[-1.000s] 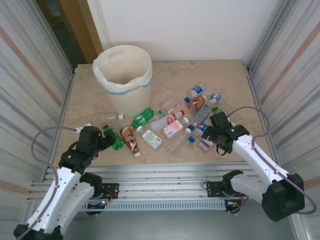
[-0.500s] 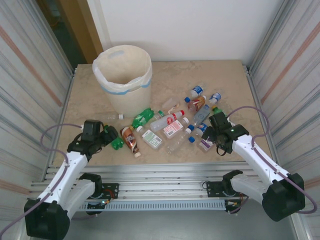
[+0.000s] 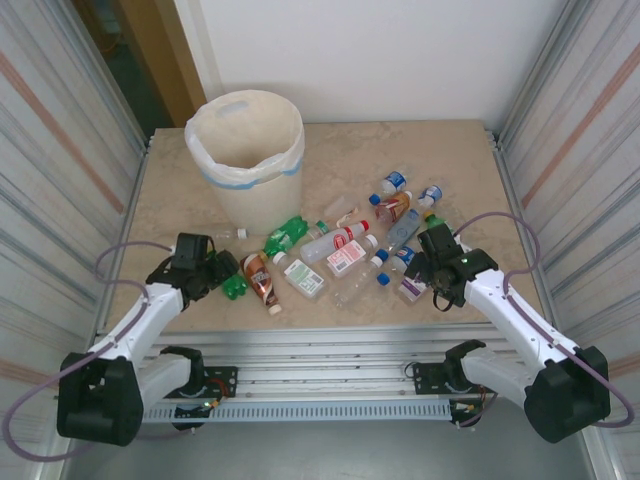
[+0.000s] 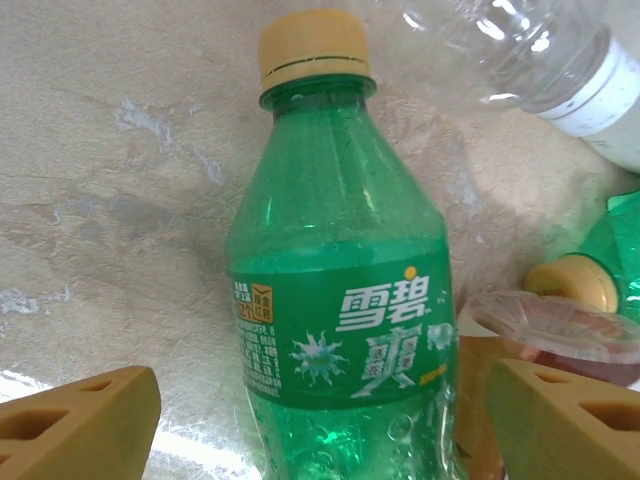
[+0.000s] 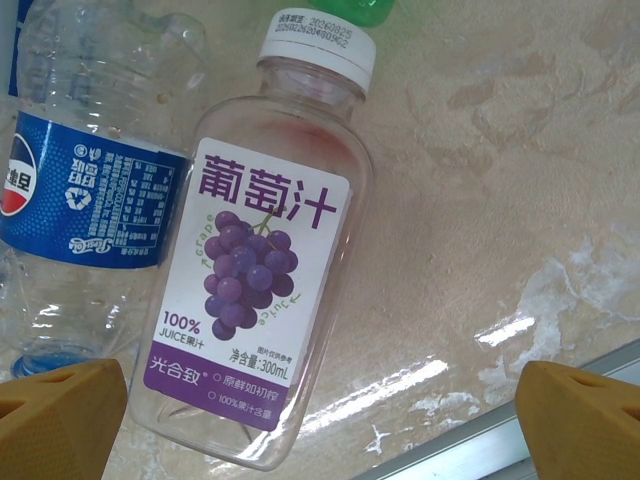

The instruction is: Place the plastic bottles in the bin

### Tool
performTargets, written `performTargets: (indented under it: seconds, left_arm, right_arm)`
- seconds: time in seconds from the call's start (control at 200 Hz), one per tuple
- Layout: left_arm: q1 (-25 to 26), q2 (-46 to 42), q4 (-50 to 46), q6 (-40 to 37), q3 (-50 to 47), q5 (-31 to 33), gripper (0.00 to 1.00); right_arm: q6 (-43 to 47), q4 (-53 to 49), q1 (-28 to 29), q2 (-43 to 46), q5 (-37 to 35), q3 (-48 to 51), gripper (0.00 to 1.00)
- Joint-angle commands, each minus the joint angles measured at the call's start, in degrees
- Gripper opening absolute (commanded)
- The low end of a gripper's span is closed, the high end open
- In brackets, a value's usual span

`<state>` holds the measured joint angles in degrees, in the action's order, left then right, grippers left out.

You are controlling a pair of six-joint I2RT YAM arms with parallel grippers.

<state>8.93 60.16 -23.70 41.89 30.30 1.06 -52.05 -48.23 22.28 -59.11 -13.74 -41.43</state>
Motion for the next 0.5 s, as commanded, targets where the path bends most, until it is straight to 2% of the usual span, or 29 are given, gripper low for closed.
performTargets:
  seconds: [0.0, 0.496]
  left_arm:
    - [-0.5, 1.8, 0.9, -0.9, 1.2, -0.1, 0.83]
    - [-0.6, 8.6, 2.0, -1.1, 0.5, 0.8, 0.75]
  right_arm:
    - [-1.3, -1.4, 0.5, 0.8, -1.7, -1.2, 0.98]
    - [-1.4, -1.4, 0.5, 1.2, -1.8, -1.0, 0.98]
